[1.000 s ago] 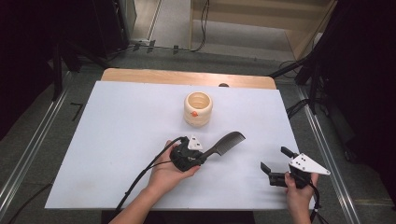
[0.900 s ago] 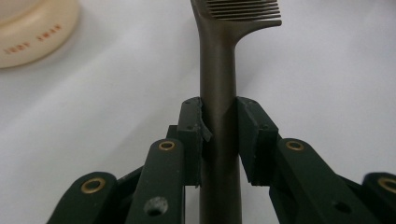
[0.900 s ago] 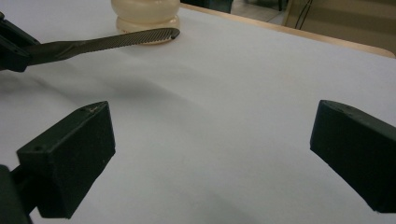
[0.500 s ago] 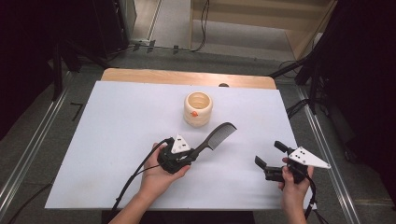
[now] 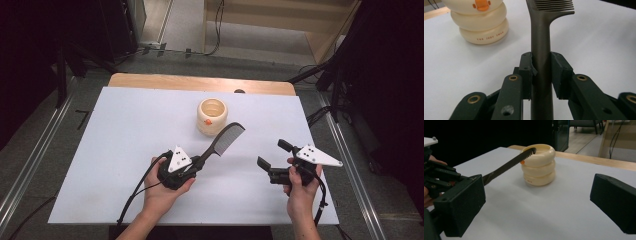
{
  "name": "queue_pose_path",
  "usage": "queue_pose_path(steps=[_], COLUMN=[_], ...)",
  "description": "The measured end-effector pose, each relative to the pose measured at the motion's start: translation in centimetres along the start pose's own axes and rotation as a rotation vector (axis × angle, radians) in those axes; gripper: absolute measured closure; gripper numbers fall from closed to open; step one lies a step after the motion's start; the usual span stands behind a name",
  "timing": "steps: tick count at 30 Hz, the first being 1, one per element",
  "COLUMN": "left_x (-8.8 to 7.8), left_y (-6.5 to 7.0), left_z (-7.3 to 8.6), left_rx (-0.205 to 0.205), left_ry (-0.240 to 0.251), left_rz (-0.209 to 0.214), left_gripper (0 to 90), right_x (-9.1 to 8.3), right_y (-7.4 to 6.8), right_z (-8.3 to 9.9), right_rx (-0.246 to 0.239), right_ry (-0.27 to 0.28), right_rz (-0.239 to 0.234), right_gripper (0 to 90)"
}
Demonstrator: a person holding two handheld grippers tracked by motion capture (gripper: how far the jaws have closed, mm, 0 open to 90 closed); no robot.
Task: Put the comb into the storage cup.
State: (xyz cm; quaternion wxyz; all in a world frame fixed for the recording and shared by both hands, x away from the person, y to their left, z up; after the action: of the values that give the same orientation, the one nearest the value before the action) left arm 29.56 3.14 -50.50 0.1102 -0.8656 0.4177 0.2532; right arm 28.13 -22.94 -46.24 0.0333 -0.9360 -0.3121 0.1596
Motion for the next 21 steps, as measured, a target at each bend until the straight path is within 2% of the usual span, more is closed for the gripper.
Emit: queue_pose_path(steps=[10, 13, 14, 17, 21], left_x=[-1.4, -1.7, -1.8, -2.1, -2.1], left_y=[0.1, 0.0, 0.0, 0.1, 0.4], left_z=[0.6, 0.8, 0.9, 1.1, 1.1], left_rx=[-0.005, -0.003, -0.005, -0.005, 0.006], left_ry=[0.052, 0.07, 0.076, 0.092, 0.111], left_rz=[-0.018, -0.029, -0.035, -0.04, -0.04], left_gripper=[72.2, 72.2, 72.2, 72.2, 72.2], right_x=[3.1, 4.4, 4.4, 5.2, 5.6], right_y=[-3.3, -4.3, -4.3, -4.8, -5.4], right_z=[-2.3, -2.8, -2.8, -2.7, -2.4], right_rx=[0.027, 0.067, 0.067, 0.108, 0.15], right_ry=[-0.008, -0.007, -0.007, -0.034, -0.054], right_rz=[-0.079, -0.112, -0.112, -0.122, -0.163], right_gripper=[0.0, 0.0, 0.0, 0.0, 0.0])
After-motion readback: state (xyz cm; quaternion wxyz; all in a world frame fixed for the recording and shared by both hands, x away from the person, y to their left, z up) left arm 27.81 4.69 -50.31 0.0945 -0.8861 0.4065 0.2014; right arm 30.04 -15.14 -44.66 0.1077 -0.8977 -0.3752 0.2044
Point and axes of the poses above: each handheld gripper's, and its own axes: x roughly forward along the jaws, z roughly out of its underside, y roughly to its right, the point moved 7 cm from there along x, roughly forward along the jaws, and after that the axes turned 1 degree about -x, right-handed, at the moved point
